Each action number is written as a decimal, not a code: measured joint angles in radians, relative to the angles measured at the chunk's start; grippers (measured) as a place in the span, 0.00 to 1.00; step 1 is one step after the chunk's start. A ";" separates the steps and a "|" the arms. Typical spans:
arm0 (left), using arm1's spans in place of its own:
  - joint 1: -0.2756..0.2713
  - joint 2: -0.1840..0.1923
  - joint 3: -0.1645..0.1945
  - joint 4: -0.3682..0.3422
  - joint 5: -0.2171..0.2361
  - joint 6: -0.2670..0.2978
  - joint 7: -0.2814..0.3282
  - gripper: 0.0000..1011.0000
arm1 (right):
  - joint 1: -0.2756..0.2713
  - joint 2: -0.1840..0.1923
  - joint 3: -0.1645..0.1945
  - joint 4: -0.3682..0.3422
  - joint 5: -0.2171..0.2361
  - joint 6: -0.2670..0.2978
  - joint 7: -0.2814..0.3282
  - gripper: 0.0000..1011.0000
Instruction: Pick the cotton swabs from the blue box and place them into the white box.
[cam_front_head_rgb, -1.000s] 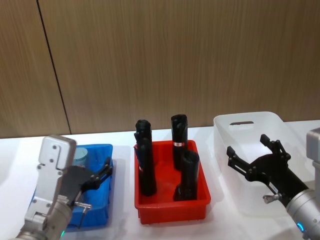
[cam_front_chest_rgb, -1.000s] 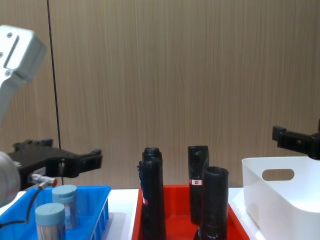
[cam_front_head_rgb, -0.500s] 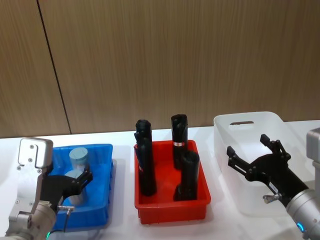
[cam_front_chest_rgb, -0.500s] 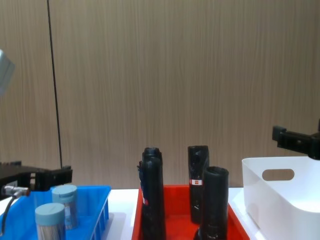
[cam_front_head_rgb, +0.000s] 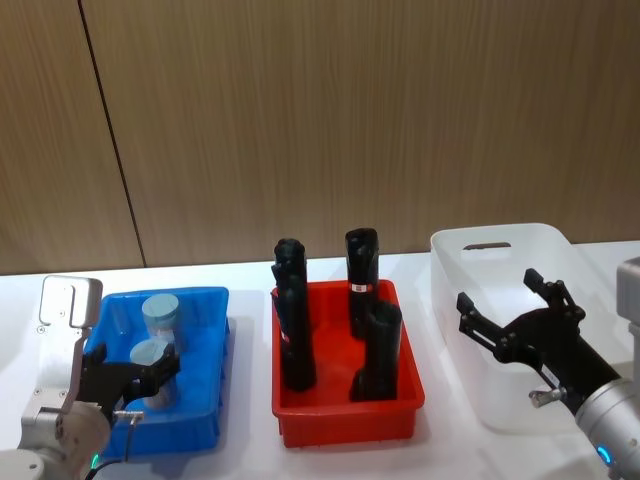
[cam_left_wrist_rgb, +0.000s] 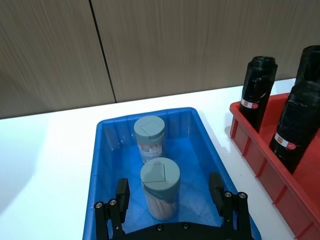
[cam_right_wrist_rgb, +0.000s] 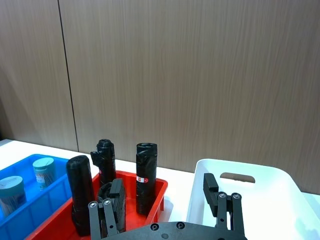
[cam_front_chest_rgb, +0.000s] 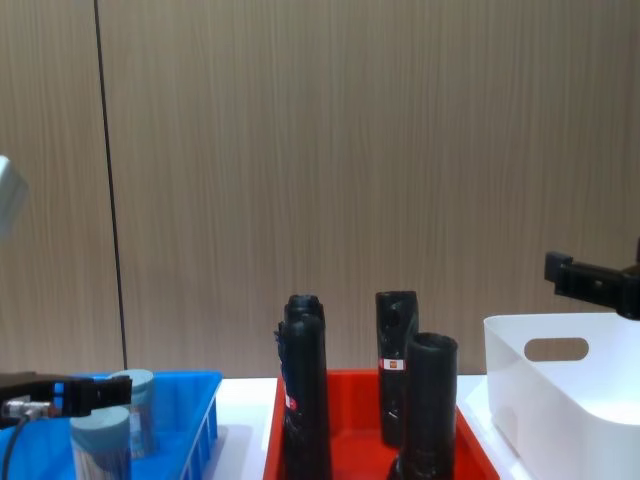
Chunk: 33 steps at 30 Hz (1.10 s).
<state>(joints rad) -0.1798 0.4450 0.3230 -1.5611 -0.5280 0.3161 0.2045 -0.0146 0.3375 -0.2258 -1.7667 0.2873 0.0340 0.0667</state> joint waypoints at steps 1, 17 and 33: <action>-0.005 -0.003 -0.001 0.008 -0.001 0.004 -0.004 0.99 | 0.000 0.000 0.000 0.000 0.000 0.000 0.000 0.99; -0.098 -0.052 -0.013 0.168 -0.007 0.055 -0.062 0.99 | 0.000 0.000 0.000 0.000 0.000 0.000 0.000 0.99; -0.184 -0.082 -0.025 0.314 0.024 0.068 -0.149 0.99 | 0.000 0.000 0.000 0.000 0.000 0.000 0.000 0.99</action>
<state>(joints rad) -0.3638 0.3629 0.2983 -1.2467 -0.5039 0.3840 0.0557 -0.0146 0.3375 -0.2258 -1.7667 0.2873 0.0340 0.0668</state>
